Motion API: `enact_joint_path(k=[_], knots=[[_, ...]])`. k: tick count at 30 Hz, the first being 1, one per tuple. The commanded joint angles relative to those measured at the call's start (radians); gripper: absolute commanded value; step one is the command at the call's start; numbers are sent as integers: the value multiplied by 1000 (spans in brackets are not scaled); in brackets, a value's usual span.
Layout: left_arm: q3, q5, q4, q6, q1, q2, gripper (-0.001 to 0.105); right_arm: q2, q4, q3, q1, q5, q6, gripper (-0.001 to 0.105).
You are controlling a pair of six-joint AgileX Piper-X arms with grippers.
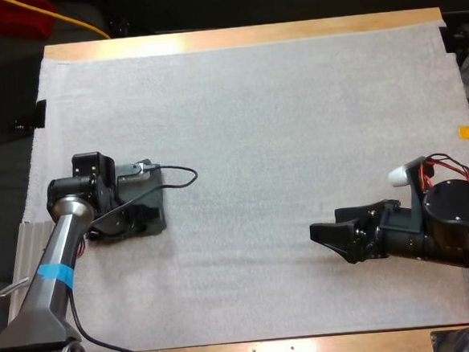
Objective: Pick towel from pile, fold and stack
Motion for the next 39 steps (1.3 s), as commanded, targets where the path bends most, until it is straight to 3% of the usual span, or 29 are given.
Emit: enact_joint_path(k=[1,5,10,14,24,29,36,39], knots=[[-30,5,18,0,-1,-25,60,-4,-14,-6,1,-9,-3,70],[-90,19,24,0,-1,-89,60,-4,-14,-6,1,-9,-3,70],[-161,103,23,0,-1,-205,60,-4,-14,-6,1,-9,-3,70],[-166,177,22,0,-3,-288,60,-4,-14,-6,-2,1,-41,70],[-166,204,44,1,-3,-473,60,20,-14,-6,-18,204,-104,70],[-166,208,59,19,-3,-537,60,39,6,-6,-139,184,-144,70],[-166,208,92,32,-3,-593,60,39,67,-6,-407,68,-264,70],[-166,208,106,47,-3,-606,60,39,101,-6,-525,64,-316,70]])
